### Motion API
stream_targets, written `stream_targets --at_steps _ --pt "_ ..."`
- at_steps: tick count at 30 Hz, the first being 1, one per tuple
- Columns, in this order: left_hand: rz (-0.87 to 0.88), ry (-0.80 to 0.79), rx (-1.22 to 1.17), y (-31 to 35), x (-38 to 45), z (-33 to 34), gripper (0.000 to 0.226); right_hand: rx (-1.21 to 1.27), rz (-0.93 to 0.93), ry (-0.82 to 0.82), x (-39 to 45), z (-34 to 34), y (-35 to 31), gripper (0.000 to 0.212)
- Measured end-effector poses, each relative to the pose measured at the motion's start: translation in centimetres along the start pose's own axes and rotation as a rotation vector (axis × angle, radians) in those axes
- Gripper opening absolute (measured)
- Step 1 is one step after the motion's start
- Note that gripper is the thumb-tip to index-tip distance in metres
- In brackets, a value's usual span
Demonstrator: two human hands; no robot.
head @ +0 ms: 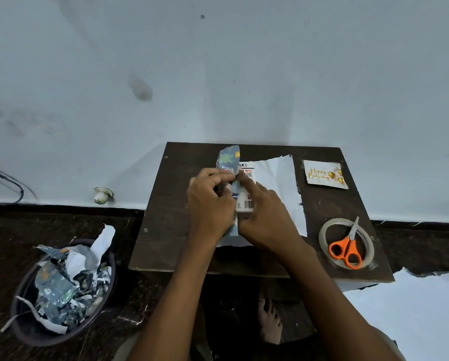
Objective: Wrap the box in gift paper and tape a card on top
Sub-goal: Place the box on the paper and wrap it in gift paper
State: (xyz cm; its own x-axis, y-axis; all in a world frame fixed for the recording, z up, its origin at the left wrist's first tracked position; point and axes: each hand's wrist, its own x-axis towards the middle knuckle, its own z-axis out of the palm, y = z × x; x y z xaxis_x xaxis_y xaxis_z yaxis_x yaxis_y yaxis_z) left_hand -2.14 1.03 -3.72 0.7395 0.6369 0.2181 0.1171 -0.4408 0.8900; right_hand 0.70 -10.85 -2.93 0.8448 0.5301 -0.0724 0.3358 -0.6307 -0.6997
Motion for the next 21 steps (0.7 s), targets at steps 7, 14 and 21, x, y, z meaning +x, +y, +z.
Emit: stream_targets --at_steps 7,14,21 --pt "0.039 -0.087 -0.125 -1.6 0.5 -0.7 0.044 0.071 -0.038 0.009 0.1 -0.1 0.4 0.097" --pt "0.286 -0.142 0.235 -1.2 -0.3 -0.6 0.032 0.19 0.024 -0.041 0.5 -1.4 1.2 0.098" --pt "0.249 -0.184 0.344 -0.8 -0.5 -0.8 0.043 0.098 0.134 0.161 -0.3 -2.9 2.2 0.081"
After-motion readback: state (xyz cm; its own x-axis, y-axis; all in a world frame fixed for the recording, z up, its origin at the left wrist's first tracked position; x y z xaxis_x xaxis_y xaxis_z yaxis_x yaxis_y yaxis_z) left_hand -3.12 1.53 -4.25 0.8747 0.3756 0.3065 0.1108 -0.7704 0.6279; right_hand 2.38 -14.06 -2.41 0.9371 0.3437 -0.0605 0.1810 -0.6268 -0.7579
